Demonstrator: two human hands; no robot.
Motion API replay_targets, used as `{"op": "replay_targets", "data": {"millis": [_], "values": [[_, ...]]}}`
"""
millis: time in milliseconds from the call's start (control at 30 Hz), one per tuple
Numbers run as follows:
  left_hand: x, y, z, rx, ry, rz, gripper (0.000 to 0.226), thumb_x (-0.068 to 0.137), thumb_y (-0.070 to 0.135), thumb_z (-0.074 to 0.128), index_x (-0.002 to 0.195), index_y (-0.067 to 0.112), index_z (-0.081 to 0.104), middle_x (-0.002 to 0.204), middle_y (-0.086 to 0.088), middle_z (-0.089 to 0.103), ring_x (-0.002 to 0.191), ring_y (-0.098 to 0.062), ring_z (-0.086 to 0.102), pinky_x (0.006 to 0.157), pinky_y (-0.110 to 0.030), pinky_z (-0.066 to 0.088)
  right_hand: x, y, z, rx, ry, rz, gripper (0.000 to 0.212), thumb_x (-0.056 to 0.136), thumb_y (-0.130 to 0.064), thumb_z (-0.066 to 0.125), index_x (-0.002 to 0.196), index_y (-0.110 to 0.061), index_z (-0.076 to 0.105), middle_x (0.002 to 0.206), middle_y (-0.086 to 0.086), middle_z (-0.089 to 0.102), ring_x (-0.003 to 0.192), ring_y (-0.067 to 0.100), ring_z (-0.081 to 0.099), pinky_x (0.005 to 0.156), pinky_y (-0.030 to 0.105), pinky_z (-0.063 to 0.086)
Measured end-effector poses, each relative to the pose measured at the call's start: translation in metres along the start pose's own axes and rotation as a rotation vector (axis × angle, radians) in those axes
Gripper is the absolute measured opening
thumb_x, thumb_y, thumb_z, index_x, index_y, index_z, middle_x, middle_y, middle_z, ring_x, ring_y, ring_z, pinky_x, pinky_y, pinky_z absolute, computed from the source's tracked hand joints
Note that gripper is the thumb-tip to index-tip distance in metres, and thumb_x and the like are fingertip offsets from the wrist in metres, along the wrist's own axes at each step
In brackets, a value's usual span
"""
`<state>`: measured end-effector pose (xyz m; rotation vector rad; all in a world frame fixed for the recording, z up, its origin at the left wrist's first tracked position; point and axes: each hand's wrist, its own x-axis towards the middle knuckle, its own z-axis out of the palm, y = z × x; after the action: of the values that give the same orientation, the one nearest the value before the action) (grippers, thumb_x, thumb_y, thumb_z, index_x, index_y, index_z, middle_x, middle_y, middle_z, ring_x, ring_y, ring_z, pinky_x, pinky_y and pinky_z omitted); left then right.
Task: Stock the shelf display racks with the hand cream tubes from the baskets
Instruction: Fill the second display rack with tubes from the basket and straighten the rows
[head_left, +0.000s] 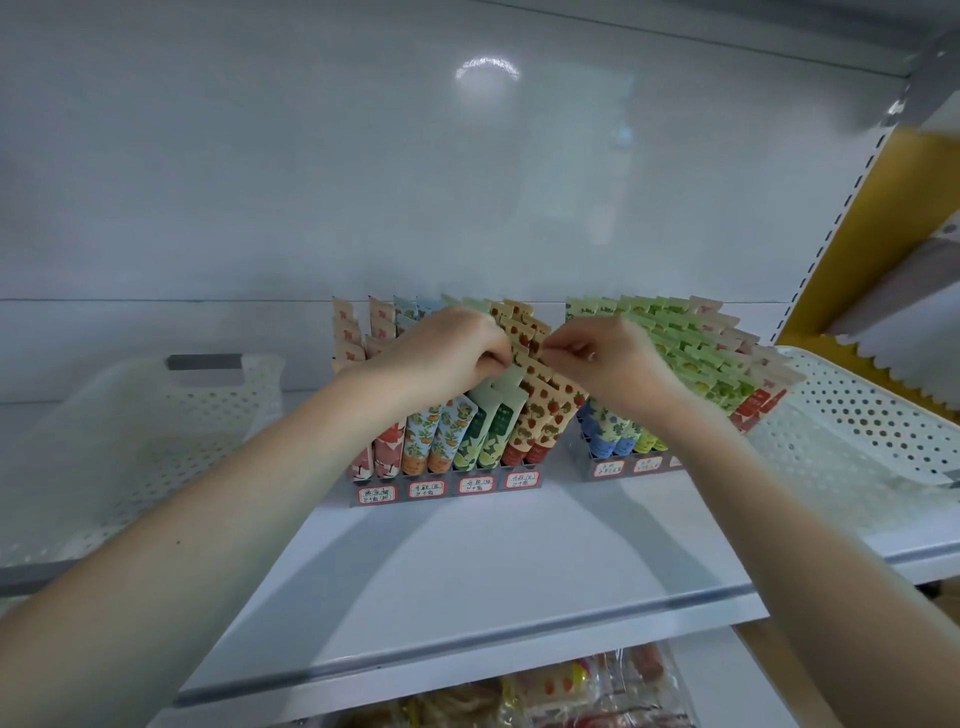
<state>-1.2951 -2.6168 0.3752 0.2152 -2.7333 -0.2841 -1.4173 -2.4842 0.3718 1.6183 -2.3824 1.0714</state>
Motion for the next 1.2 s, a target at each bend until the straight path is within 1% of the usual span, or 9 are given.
{"op": "replay_targets", "data": {"millis": [100, 233, 300, 500, 633, 733, 833, 1033, 1200], "values": [[0.007, 0.008, 0.002, -0.033, 0.053, 0.009, 0.02, 0.092, 0.011, 0.055, 0.105, 0.008, 0.069, 0.105, -0.003, 0.065, 0.092, -0.011, 0.053, 0.081, -0.019, 0.034, -0.001, 0.011, -0.019, -0.051, 0.05, 0.043, 0.013, 0.088, -0.009, 0.06, 0.094, -0.007, 0.071, 0.085, 0.0, 0.065, 0.066, -0.003, 0.052, 0.061, -0.004, 0.039], [0.019, 0.02, 0.014, -0.021, 0.01, 0.024, 0.019, 0.092, 0.014, 0.056, 0.105, 0.009, 0.07, 0.104, -0.004, 0.064, 0.102, -0.019, 0.054, 0.091, -0.032, 0.042, -0.009, 0.023, -0.026, -0.129, -0.007, 0.06, 0.015, 0.088, -0.007, 0.058, 0.093, -0.005, 0.071, 0.088, 0.002, 0.066, 0.076, 0.01, 0.055, 0.067, 0.009, 0.04], [0.024, 0.021, 0.02, -0.006, -0.018, 0.025, 0.02, 0.091, 0.013, 0.056, 0.106, 0.011, 0.07, 0.105, -0.003, 0.064, 0.104, -0.02, 0.053, 0.093, -0.035, 0.042, -0.012, 0.026, -0.023, -0.141, -0.04, 0.067, 0.014, 0.088, -0.007, 0.058, 0.094, -0.005, 0.071, 0.087, 0.001, 0.064, 0.077, 0.01, 0.054, 0.065, 0.008, 0.04], [0.036, 0.02, 0.027, 0.053, -0.117, 0.001, 0.017, 0.089, 0.014, 0.06, 0.102, 0.015, 0.071, 0.107, -0.002, 0.064, 0.106, -0.021, 0.055, 0.092, -0.033, 0.043, -0.013, 0.035, -0.01, -0.161, -0.09, 0.071, 0.015, 0.088, -0.009, 0.059, 0.097, -0.007, 0.07, 0.086, -0.001, 0.063, 0.075, 0.009, 0.053, 0.06, 0.008, 0.038], [0.038, 0.016, 0.03, 0.087, -0.124, -0.005, 0.017, 0.09, 0.015, 0.06, 0.102, 0.017, 0.072, 0.108, -0.001, 0.064, 0.108, -0.022, 0.054, 0.092, -0.035, 0.043, -0.012, 0.036, -0.007, -0.183, -0.076, 0.063, 0.016, 0.088, -0.008, 0.059, 0.099, -0.007, 0.07, 0.089, 0.002, 0.064, 0.077, 0.01, 0.051, 0.069, 0.02, 0.041], [0.038, 0.015, 0.029, 0.098, -0.114, -0.008, 0.018, 0.09, 0.015, 0.059, 0.104, 0.017, 0.071, 0.111, -0.001, 0.064, 0.11, -0.022, 0.052, 0.094, -0.034, 0.041, -0.012, 0.035, -0.005, -0.171, -0.068, 0.056, 0.016, 0.088, -0.006, 0.059, 0.098, -0.005, 0.07, 0.095, 0.005, 0.067, 0.08, 0.01, 0.053, 0.074, 0.022, 0.043], [0.038, 0.013, 0.029, 0.103, -0.12, -0.02, 0.017, 0.09, 0.013, 0.059, 0.102, 0.016, 0.071, 0.11, -0.003, 0.063, 0.109, -0.023, 0.052, 0.093, -0.035, 0.042, -0.011, 0.033, -0.001, -0.156, -0.057, 0.028, 0.016, 0.087, -0.004, 0.059, 0.098, -0.005, 0.071, 0.098, 0.007, 0.068, 0.086, 0.017, 0.059, 0.079, 0.024, 0.046], [0.037, 0.009, 0.029, 0.075, -0.127, -0.04, 0.017, 0.091, 0.011, 0.058, 0.102, 0.012, 0.071, 0.111, -0.005, 0.064, 0.107, -0.023, 0.054, 0.09, -0.032, 0.042, -0.01, 0.034, 0.003, -0.18, -0.052, 0.017, 0.017, 0.088, -0.006, 0.058, 0.097, -0.008, 0.072, 0.097, 0.006, 0.069, 0.089, 0.02, 0.062, 0.079, 0.029, 0.048], [0.036, 0.01, 0.028, 0.076, -0.115, -0.035, 0.018, 0.091, 0.008, 0.056, 0.099, 0.011, 0.072, 0.108, -0.007, 0.063, 0.104, -0.025, 0.055, 0.087, -0.034, 0.044, -0.01, 0.034, 0.005, -0.199, -0.033, -0.003, 0.017, 0.088, -0.007, 0.059, 0.097, -0.008, 0.072, 0.098, 0.006, 0.068, 0.089, 0.02, 0.061, 0.076, 0.026, 0.046]]}}
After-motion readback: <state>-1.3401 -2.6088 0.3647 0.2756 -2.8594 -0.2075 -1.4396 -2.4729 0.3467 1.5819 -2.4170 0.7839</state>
